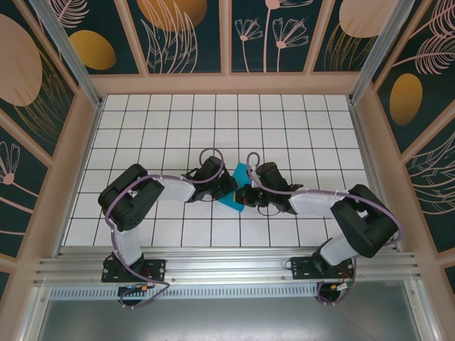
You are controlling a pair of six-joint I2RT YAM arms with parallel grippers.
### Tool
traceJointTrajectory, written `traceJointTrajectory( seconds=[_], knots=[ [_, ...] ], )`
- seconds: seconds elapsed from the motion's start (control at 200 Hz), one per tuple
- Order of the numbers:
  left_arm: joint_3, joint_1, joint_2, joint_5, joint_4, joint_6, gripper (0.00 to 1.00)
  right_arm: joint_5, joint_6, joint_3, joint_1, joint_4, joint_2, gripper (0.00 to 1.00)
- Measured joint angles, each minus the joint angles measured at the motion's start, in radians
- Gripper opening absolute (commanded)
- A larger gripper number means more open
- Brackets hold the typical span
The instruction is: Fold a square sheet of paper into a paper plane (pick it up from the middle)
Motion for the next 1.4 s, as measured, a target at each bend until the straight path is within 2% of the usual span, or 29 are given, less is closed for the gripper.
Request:
traceJointTrajectory(
  seconds=[0.355,0.806,1.171,1.401],
  knots=[
    [0.0,0.0,0.0,0.0,0.0,0.008,0.15,-0.042,0.06,0.0,-0.034,0.001,0.061,0.04],
    [-0.001,0.0,0.0,0.0,0.0,0.009,0.15,-0.041,0.049,-0.011,-0.034,-0.009,0.067,0.06],
    [-0.001,0.0,0.0,0.0,0.0,0.01,0.15,-0.035,-0.01,0.061,0.008,-0.107,0.067,0.07],
    [-0.001,0.0,0.0,0.0,0.0,0.01,0.15,0.012,-0.027,0.071,0.016,-0.163,0.069,0.06]
  ],
)
